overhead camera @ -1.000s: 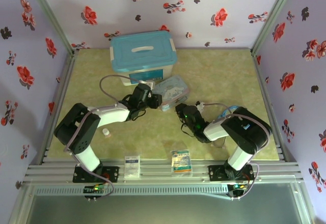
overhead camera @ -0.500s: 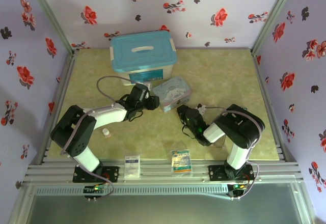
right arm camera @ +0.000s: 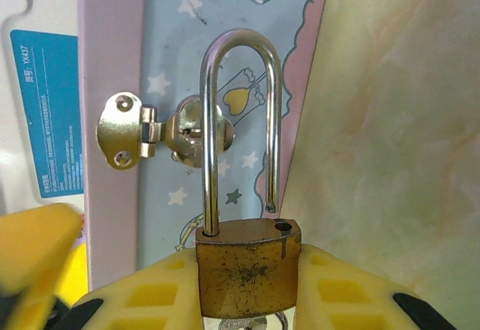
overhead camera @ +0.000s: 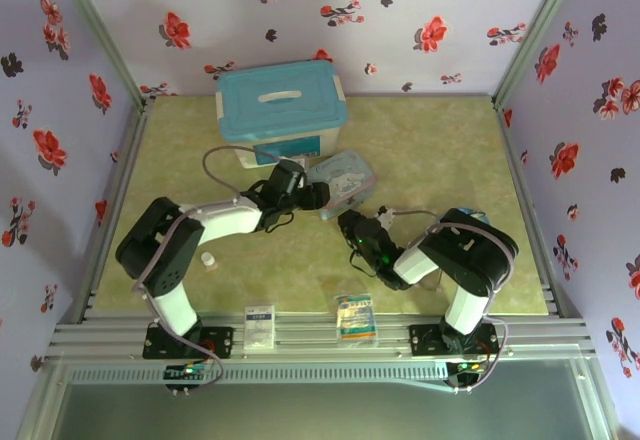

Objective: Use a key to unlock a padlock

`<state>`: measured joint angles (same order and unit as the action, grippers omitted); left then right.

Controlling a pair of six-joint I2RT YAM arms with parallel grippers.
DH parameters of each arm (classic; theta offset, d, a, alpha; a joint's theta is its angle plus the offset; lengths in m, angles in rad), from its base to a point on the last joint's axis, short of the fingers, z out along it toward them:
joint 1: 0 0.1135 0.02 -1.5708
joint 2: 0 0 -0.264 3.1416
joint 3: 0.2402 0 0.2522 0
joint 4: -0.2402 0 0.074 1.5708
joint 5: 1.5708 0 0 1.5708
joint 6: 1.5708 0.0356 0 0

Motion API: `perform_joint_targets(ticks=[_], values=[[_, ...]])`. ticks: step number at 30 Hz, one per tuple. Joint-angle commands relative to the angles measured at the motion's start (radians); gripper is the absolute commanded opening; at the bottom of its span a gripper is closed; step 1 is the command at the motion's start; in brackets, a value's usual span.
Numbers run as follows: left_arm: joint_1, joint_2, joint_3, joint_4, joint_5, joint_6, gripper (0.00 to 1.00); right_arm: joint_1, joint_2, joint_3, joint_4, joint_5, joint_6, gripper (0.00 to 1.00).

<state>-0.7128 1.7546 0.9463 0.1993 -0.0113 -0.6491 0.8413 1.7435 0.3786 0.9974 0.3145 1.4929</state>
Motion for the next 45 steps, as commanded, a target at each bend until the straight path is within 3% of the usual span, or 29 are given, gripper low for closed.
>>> perform_joint_targets(ticks=[1,6,10,16,20,25,31,35,40,45], values=[[0.002,0.022,-0.008,-0.076,-0.105,-0.001,0.59,-0.011,-0.052,-0.038,-0.026,0.026,-0.025,0.15],[0.038,0.039,-0.02,-0.07,-0.108,0.016,0.43,-0.034,-0.243,-0.114,-0.292,-0.092,-0.059,0.17],[0.071,0.05,-0.015,-0.067,-0.1,0.033,0.38,-0.067,-0.433,-0.062,-0.692,-0.198,-0.213,0.2],[0.095,0.008,-0.012,-0.075,-0.095,0.05,0.42,-0.255,-0.441,0.045,-0.983,-0.576,-0.497,0.21],[0.095,-0.031,-0.006,-0.099,-0.087,0.076,0.52,-0.278,-0.437,0.22,-1.354,-0.557,-0.741,0.2],[0.099,-0.083,0.002,-0.124,-0.087,0.089,0.61,-0.335,-0.367,0.344,-1.56,-0.562,-0.905,0.21],[0.099,-0.204,-0.031,-0.157,-0.084,0.091,0.65,-0.34,-0.327,0.408,-1.616,-0.569,-0.967,0.22],[0.099,-0.284,-0.066,-0.183,-0.08,0.095,0.64,-0.366,-0.36,0.396,-1.538,-0.704,-0.942,0.22],[0.099,-0.346,-0.119,-0.182,-0.073,0.084,0.59,-0.487,-0.32,0.335,-1.47,-0.817,-0.906,0.19],[0.097,-0.364,-0.145,-0.179,-0.066,0.074,0.57,-0.54,-0.299,0.308,-1.496,-0.772,-0.934,0.19]])
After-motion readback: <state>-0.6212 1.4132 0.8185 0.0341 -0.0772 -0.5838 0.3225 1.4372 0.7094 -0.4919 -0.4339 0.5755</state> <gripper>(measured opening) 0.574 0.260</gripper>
